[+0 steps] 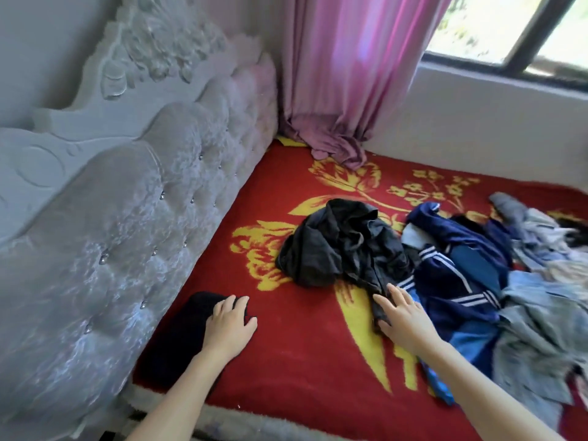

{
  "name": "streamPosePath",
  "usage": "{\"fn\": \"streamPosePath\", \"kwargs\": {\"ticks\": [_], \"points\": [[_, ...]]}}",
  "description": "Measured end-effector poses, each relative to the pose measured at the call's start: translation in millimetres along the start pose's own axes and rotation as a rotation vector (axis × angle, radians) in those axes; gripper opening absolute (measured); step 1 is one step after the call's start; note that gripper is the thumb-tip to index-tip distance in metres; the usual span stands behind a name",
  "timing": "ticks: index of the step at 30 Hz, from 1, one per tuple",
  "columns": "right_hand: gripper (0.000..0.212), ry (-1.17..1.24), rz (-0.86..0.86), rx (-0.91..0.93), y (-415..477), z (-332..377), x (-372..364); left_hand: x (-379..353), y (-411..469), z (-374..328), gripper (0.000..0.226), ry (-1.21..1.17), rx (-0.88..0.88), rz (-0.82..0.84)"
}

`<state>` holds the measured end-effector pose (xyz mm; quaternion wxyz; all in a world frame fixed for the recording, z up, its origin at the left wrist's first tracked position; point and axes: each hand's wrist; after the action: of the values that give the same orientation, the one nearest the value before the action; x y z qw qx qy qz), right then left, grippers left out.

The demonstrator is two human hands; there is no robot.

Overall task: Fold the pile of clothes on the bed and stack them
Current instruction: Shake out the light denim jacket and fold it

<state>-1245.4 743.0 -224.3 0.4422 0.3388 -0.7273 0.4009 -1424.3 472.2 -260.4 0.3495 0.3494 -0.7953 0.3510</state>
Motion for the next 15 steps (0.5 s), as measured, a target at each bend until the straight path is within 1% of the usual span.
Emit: {"fn": "streamPosePath", "kwargs": {"ticks": [1, 2, 3, 4, 5, 6, 8, 12, 14, 15], "points": [[0.067, 0.021, -0.02, -0.043, -9, -11, -6, -3, -3, -6, 0.055, -0.011, -0.018, 0.007], [0.073, -0.001, 0.016, -0.073, -18, -22, -12, -5, -6, -12, 0.055, -0.022, -0.034, 0.015], [0.077, -0.018, -0.007, -0.103, -26, -30, -16, -6, -8, -18, 0.055, -0.03, -0.049, 0.022], [0.077, 0.003, 0.026, -0.13, -36, -35, -15, -6, -10, -24, 0.055, -0.031, -0.065, 0.026], [0.071, 0.024, -0.007, -0.162, -45, -42, -19, -6, -10, -31, 0.055, -0.026, -0.082, 0.026], [0.063, 0.054, 0.001, -0.187, -52, -52, -24, -5, -10, -39, 0.055, -0.015, -0.1, 0.02], [0.057, 0.146, -0.016, -0.29, -63, -73, -28, -6, -6, -57, 0.055, 0.006, -0.142, 0.004], [0.058, 0.236, -0.033, -0.372, -83, -114, -46, -19, 5, -110, 0.054, 0.026, -0.238, 0.001], [0.057, 0.321, -0.111, -0.4, -90, -145, -61, -35, 11, -145, 0.055, 0.028, -0.294, 0.02], [0.056, 0.312, -0.123, -0.416, -94, -162, -67, -44, 13, -164, 0.055, 0.037, -0.319, 0.027]]}}
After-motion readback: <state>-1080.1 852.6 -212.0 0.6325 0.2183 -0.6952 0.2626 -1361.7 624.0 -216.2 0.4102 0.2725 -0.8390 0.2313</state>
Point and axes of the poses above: each hand's wrist, its own y-axis towards the middle knuckle, its own x-axis out of the back of the hand, z = x × y, and after that the axes turned 9 degrees about -y, right-handed
